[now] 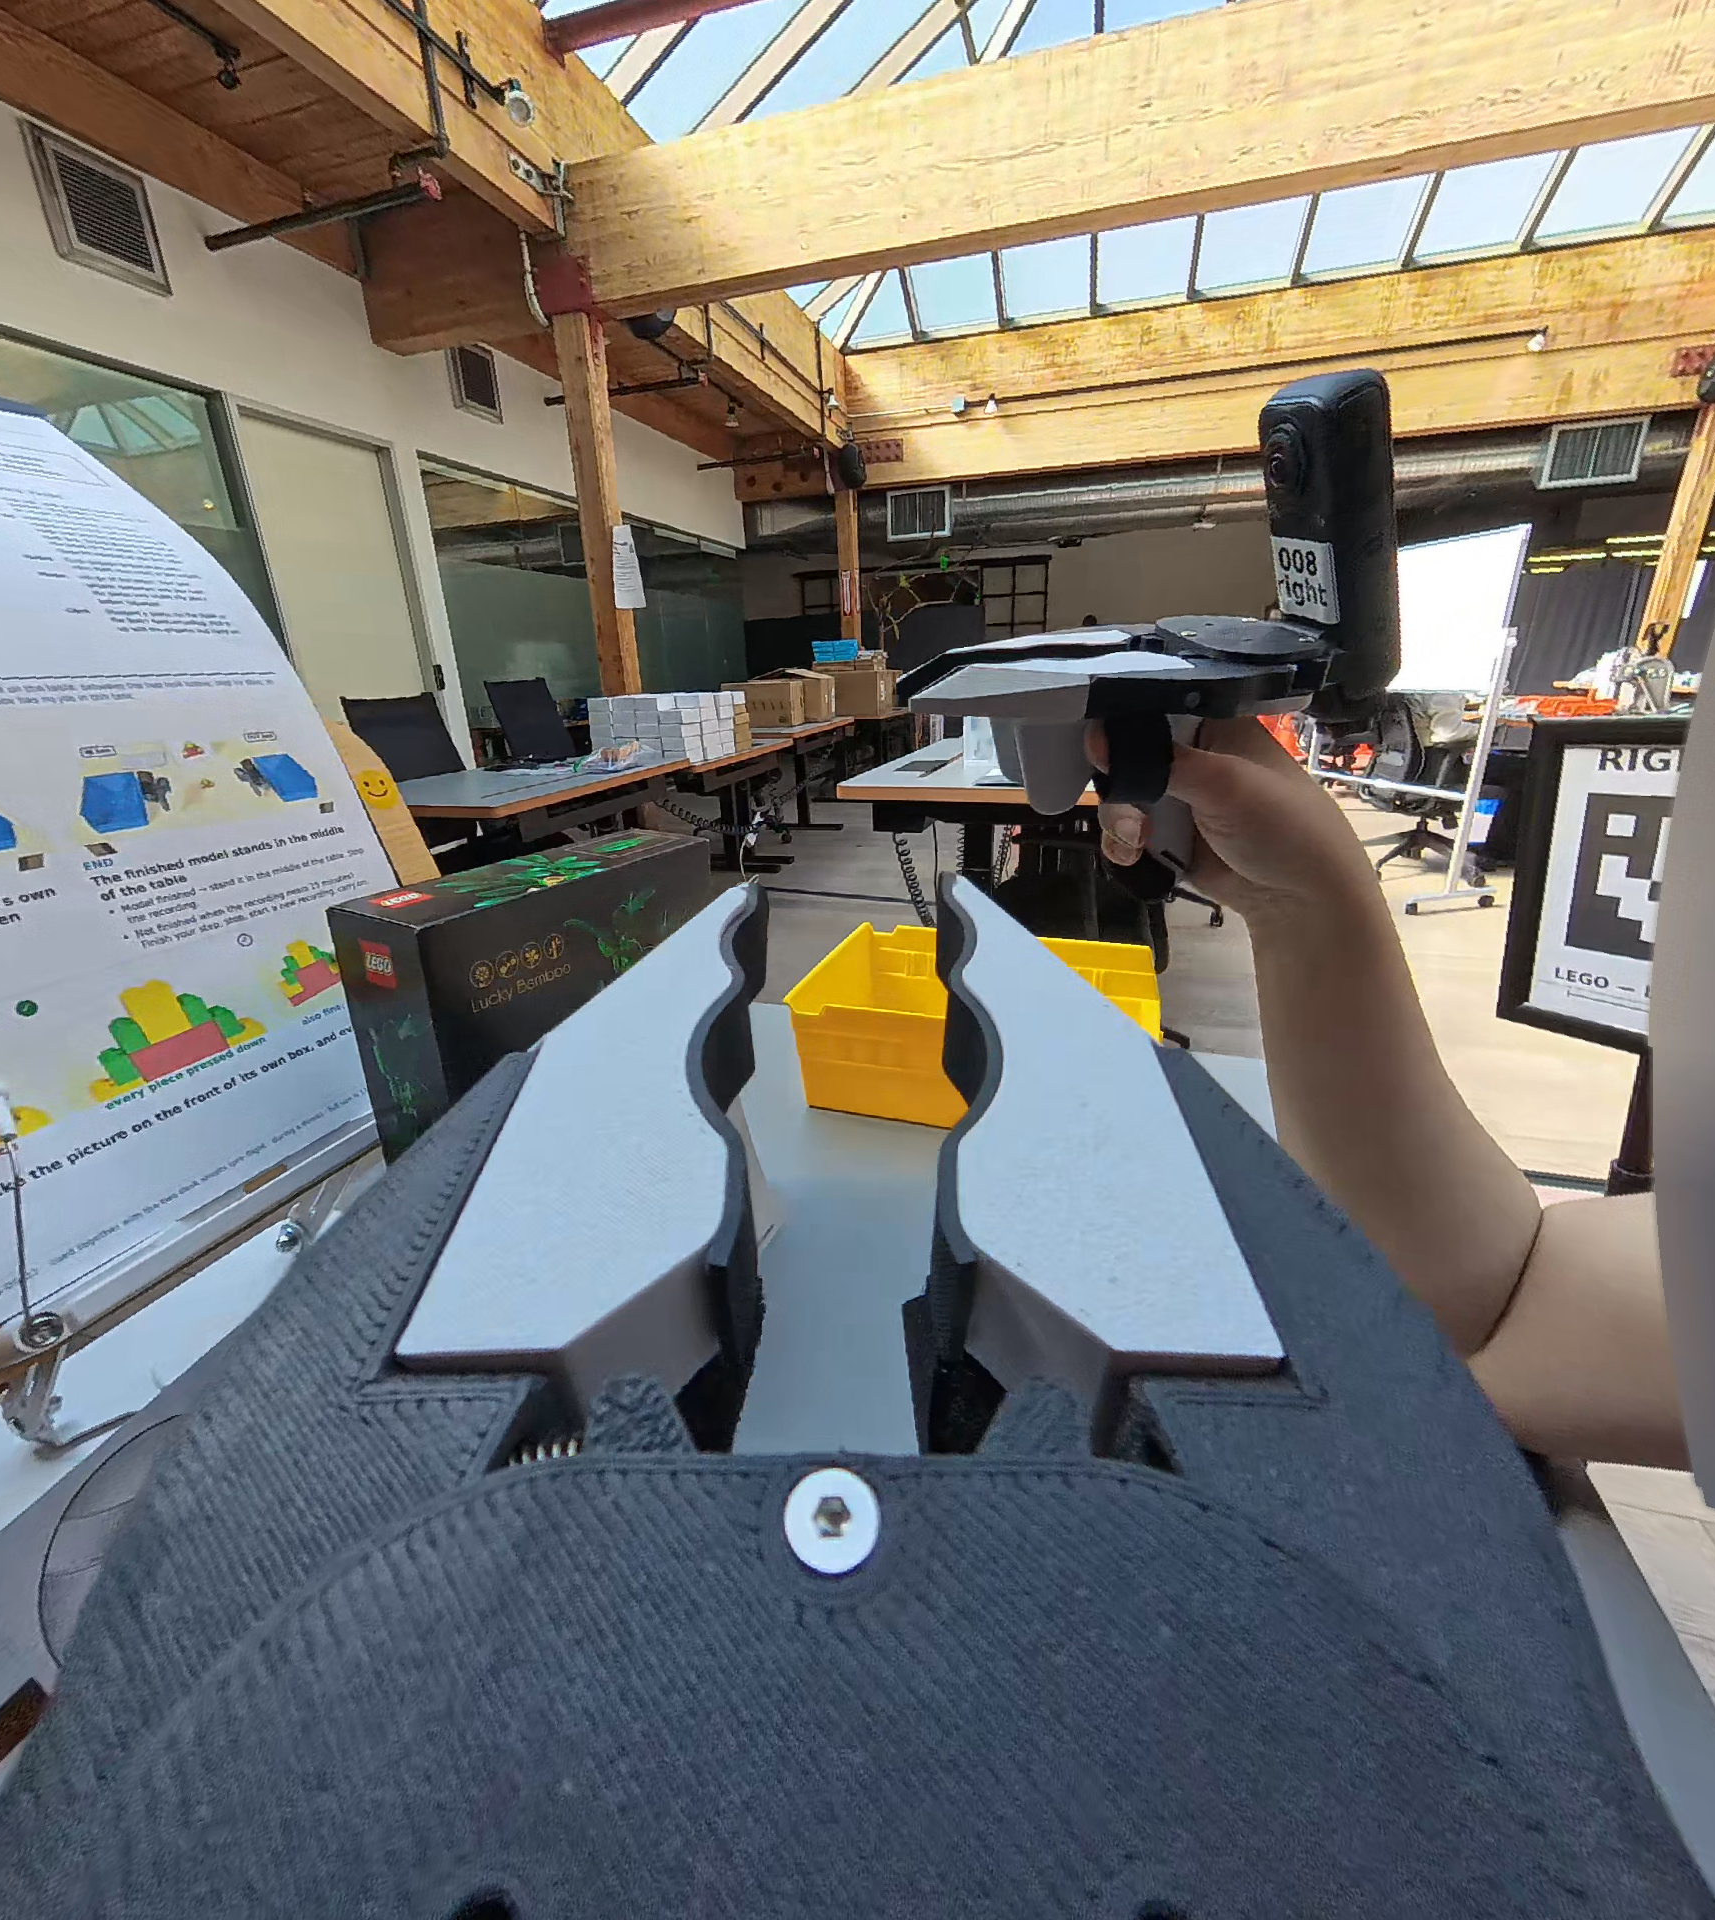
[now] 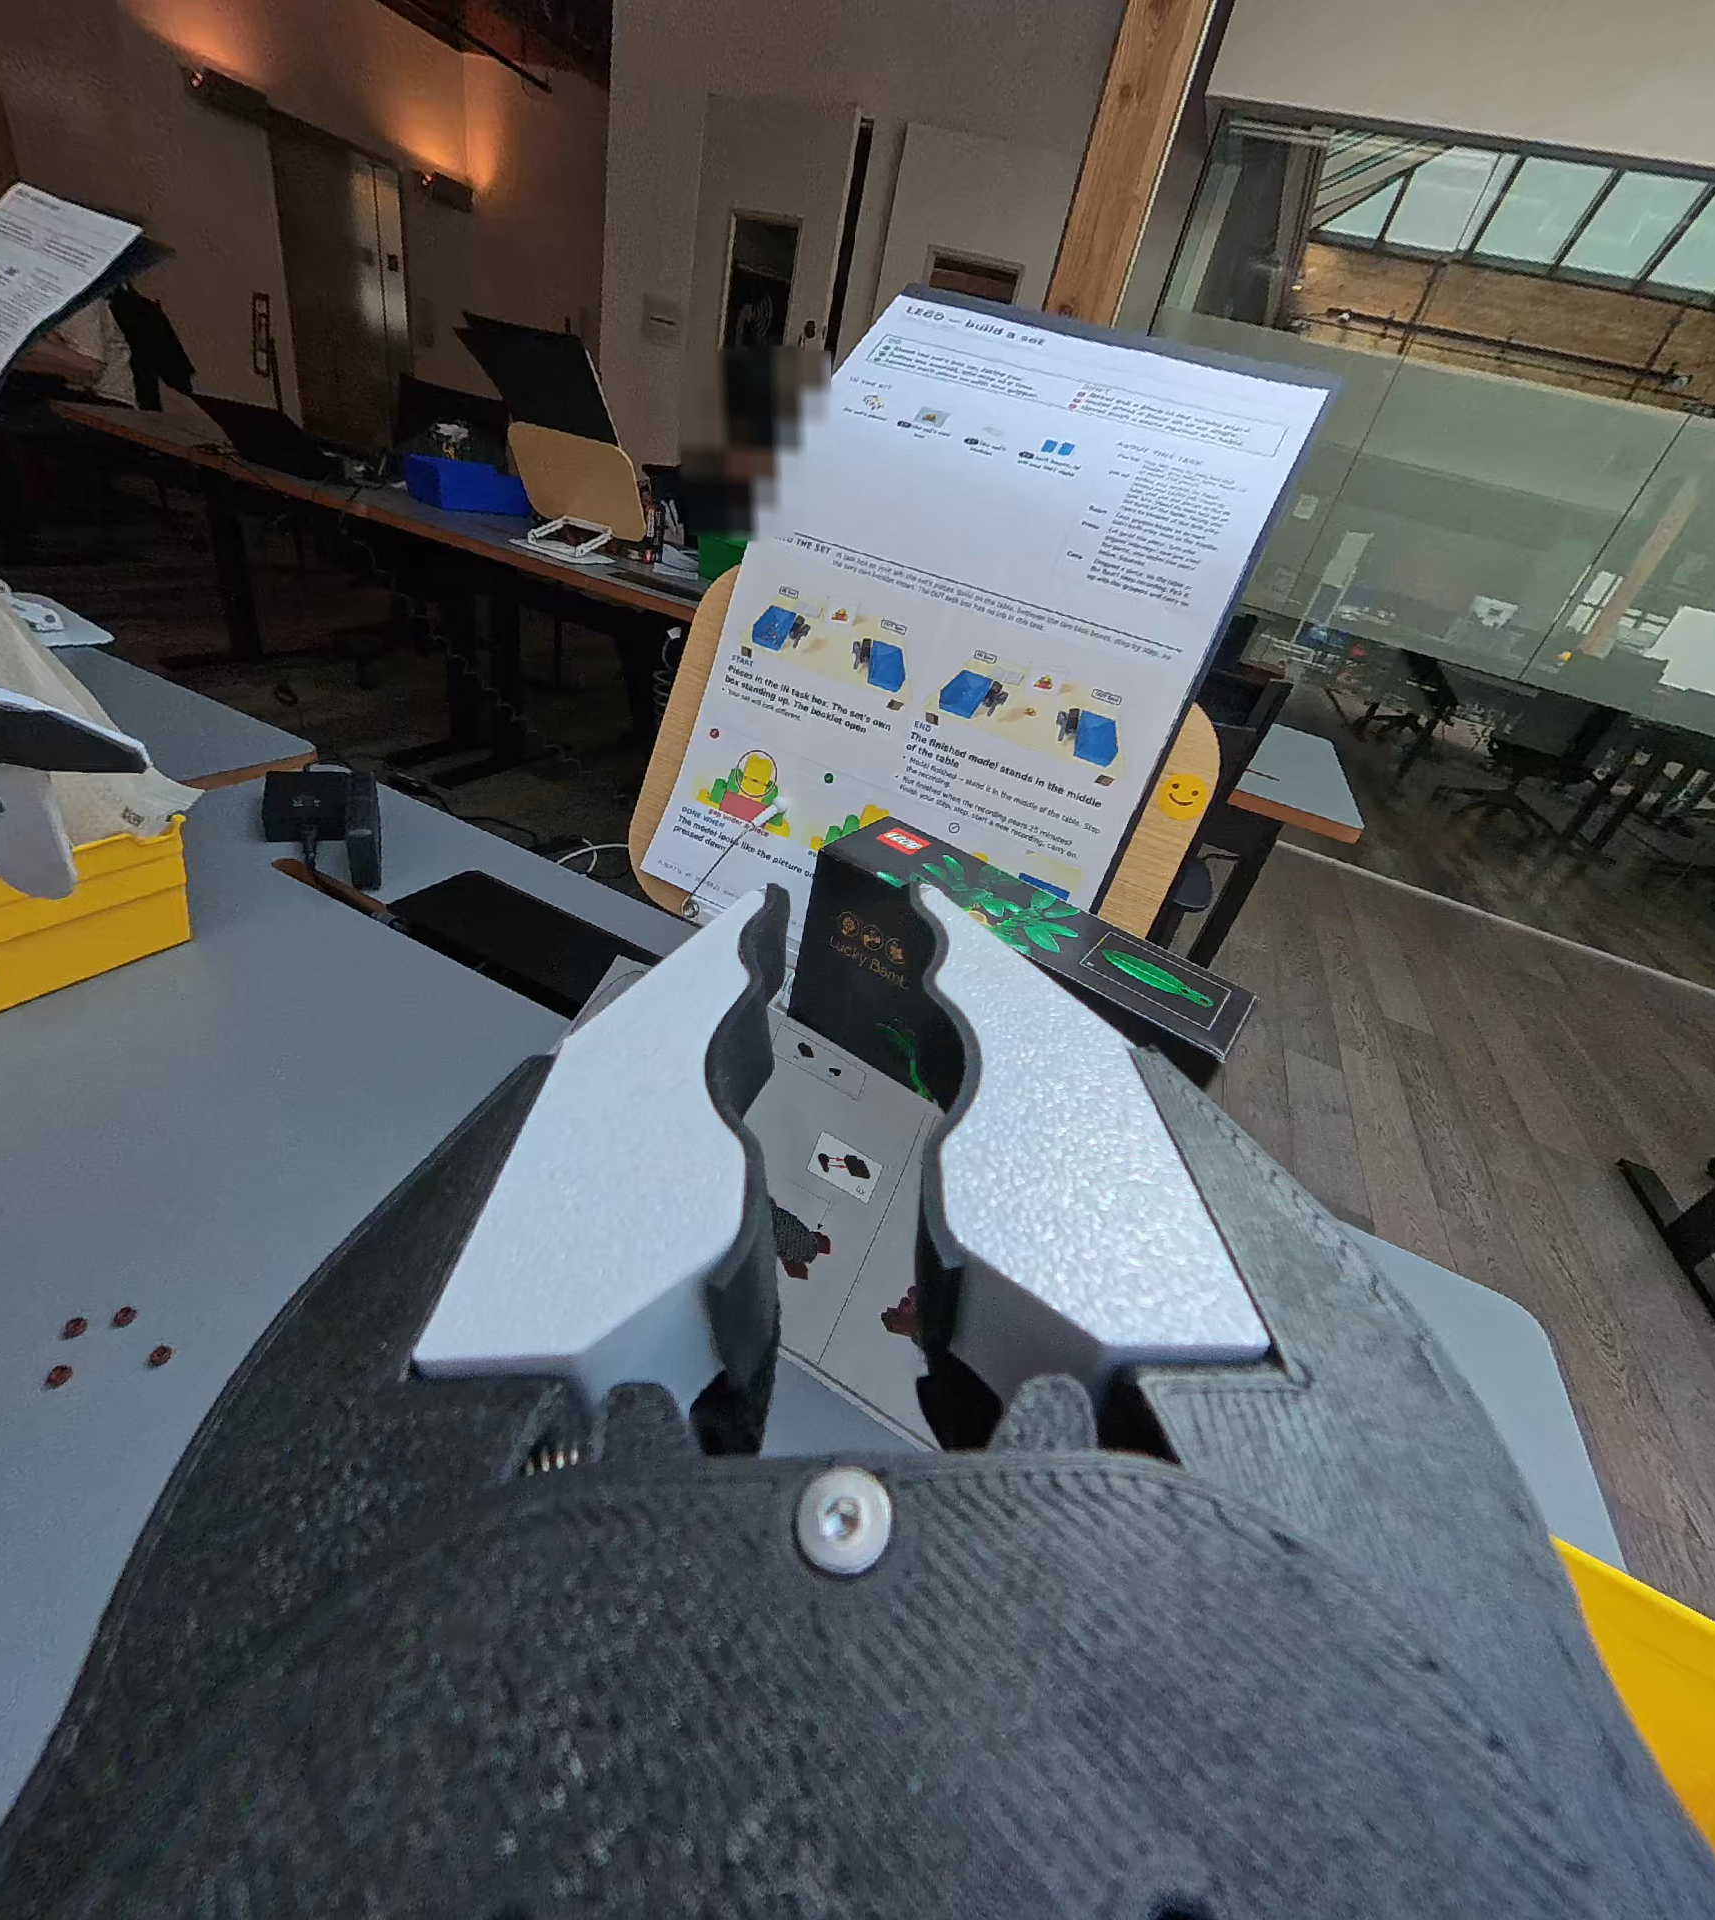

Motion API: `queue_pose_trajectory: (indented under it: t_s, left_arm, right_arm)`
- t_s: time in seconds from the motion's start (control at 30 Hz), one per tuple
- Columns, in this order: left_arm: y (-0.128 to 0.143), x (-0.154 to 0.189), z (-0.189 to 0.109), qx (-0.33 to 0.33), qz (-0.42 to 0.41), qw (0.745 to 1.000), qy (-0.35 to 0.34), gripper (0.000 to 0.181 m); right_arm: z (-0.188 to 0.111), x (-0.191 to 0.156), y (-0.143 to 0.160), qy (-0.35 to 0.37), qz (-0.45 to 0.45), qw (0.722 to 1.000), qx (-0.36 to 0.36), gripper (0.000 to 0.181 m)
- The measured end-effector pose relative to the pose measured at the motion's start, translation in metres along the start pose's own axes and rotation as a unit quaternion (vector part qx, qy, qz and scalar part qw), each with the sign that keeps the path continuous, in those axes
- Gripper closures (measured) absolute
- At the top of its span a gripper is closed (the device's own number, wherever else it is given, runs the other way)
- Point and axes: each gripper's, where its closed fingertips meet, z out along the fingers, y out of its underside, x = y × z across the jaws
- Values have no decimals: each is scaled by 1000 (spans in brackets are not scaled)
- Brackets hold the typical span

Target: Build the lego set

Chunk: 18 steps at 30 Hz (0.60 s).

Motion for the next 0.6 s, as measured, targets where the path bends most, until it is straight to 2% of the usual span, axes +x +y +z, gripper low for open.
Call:
queue_pose_trajectory:
  t_s: [0.17,0.33,0.6]
  left_arm:
    - [8,0,4,9,-43,998,38,152]
    - [27,-9,9,-3,-43,998,46,152]
    - [30,-14,10,14,-81,994,71,154]
  right_arm:
    - [-3,13,1,29,-4,1000,-1,155]
    - [-3,20,5,41,-3,999,-12,153]
    - [-1,23,12,52,-11,998,-29,152]
